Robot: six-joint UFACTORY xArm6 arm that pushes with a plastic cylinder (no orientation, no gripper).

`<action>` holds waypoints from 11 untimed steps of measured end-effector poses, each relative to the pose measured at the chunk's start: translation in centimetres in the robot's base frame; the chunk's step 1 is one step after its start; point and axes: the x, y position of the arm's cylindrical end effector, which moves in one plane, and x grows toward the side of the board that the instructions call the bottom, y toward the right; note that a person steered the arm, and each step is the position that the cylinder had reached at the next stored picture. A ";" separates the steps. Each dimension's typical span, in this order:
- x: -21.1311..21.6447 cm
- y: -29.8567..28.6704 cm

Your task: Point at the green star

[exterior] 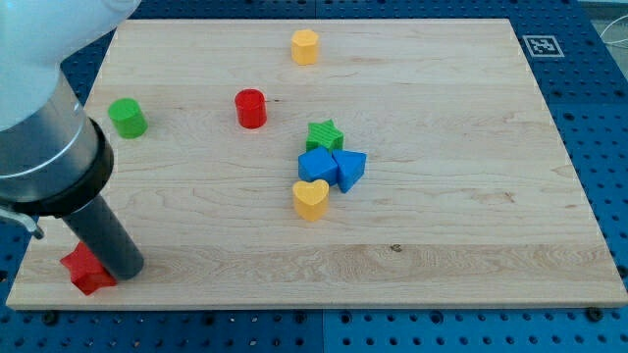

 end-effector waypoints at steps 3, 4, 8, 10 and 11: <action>-1.6 6.1; -3.0 9.1; -13.4 11.7; -17.1 13.6; -18.2 15.8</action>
